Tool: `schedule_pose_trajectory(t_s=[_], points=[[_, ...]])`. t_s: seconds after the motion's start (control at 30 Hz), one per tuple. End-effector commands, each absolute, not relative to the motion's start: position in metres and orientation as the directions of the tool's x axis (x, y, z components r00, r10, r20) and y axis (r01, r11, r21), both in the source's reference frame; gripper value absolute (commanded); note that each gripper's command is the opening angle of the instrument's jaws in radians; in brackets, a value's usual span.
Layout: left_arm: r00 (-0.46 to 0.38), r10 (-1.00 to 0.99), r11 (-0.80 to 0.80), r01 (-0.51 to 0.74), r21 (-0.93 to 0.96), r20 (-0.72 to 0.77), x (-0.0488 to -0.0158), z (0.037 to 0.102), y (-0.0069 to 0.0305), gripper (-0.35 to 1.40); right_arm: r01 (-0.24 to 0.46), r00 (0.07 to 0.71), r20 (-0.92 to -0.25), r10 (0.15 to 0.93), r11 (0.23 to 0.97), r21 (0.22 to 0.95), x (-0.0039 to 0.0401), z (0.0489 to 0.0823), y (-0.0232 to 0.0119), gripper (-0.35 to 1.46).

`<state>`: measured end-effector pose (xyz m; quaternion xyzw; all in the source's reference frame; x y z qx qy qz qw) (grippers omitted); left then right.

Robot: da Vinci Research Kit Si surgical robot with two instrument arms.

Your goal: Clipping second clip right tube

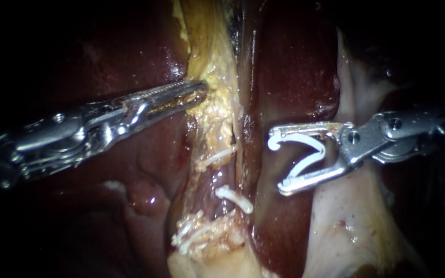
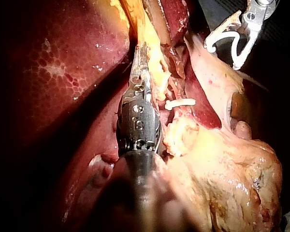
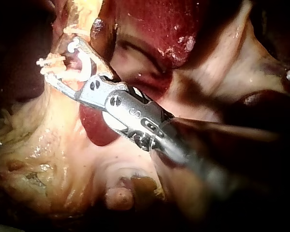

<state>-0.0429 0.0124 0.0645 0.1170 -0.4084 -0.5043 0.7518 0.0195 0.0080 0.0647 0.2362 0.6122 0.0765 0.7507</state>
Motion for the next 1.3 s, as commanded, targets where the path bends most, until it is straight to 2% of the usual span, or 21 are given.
schedule_pose_trajectory(t_s=[0.03, 0.1, 0.27, 0.37, 0.5, 0.6, 0.87, 1.3], points=[[0.158, -0.854, 0.464, 0.663, 0.588, 0.496, -0.0429, 0.0644, 0.0124, -0.35, 0.169, 0.241, -0.885, 0.399, 0.88, 0.443, 0.0195, 0.0647, 0.008, 0.58], [0.158, -0.854, 0.464, 0.662, 0.588, 0.496, -0.0429, 0.0643, 0.0124, -0.35, 0.144, 0.245, -0.889, 0.386, 0.893, 0.427, 0.0195, 0.0647, 0.0078, 0.6], [0.159, -0.856, 0.463, 0.661, 0.59, 0.492, -0.0418, 0.063, 0.0125, -0.35, 0.143, 0.246, -0.892, 0.379, 0.896, 0.42, 0.0199, 0.0655, 0.0067, 0.6], [0.154, -0.857, 0.457, 0.667, 0.588, 0.492, -0.0404, 0.0612, 0.013, -0.35, 0.124, 0.259, -0.868, 0.423, 0.877, 0.465, 0.0206, 0.0664, 0.0059, 0.6], [0.133, -0.855, 0.45, 0.673, 0.587, 0.502, -0.0385, 0.0584, 0.0133, -0.35, 0.128, 0.333, -0.821, 0.464, 0.84, 0.527, 0.0221, 0.0678, 0.0051, 0.6], [0.128, -0.855, 0.446, 0.676, 0.587, 0.502, -0.0378, 0.0569, 0.0131, -0.35, 0.127, 0.363, -0.791, 0.493, 0.815, 0.566, 0.0228, 0.0685, 0.0047, 0.59], [0.109, -0.854, 0.435, 0.686, 0.583, 0.509, -0.0363, 0.054, 0.0131, -0.35, 0.083, 0.376, -0.718, 0.585, 0.751, 0.656, 0.0243, 0.0711, 0.0037, 0.58], [0.097, -0.853, 0.431, 0.687, 0.586, 0.513, -0.0354, 0.0516, 0.0125, -0.35, 0.026, 0.418, -0.654, 0.63, 0.711, 0.702, 0.026, 0.0763, 0.0028, 0.58]])
